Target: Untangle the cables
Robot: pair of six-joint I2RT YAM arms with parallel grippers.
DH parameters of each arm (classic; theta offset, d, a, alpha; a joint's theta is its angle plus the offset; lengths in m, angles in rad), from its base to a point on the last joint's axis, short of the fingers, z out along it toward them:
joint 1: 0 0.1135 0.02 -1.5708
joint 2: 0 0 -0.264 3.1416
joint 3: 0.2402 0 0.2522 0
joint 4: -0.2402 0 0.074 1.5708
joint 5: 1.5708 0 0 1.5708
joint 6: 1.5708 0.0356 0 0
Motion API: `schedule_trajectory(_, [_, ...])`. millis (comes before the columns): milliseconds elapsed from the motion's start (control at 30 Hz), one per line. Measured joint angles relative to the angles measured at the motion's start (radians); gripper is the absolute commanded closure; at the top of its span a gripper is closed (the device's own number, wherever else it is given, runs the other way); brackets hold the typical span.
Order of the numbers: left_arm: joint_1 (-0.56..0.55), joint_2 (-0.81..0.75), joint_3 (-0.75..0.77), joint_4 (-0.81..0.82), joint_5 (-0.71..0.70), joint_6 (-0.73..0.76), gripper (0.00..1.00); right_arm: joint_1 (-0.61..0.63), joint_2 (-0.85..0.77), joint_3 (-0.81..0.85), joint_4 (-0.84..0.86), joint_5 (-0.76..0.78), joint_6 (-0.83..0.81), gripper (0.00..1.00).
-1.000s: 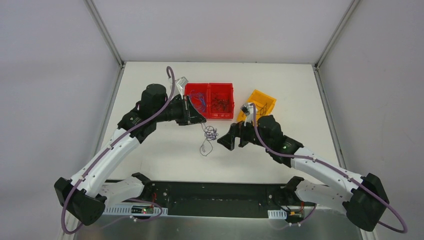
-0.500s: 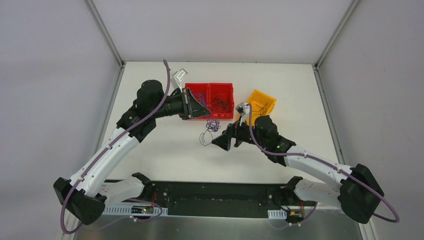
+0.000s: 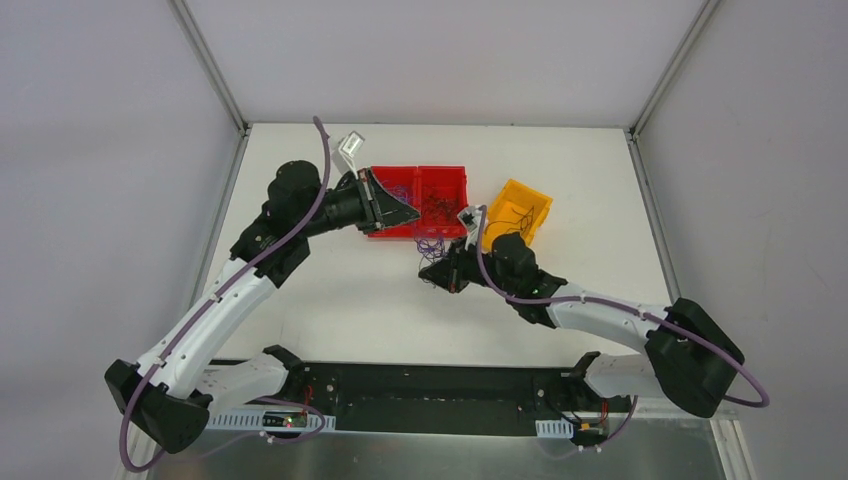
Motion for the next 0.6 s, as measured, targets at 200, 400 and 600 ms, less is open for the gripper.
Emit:
schedule_trajectory(200, [0.166,-0.106,0.001,-0.232,-0.272,0.032,1.0,-0.009,-0.092,-0.048,-0.076,0.122,0.035,1.0])
schedule_trajectory(400, [0.32,-0.142,0.095,-0.575,-0.694,0.146,1.0,-0.095,-0.361,-0.103,-0.397,0.364,0.082,1.0])
schedule_trajectory(600, [0.389,-0.144,0.112,-0.742,-1.042,0.204,1.0,-0.25,-0.596,-0.106,-0.753,0.642,0.169,1.0])
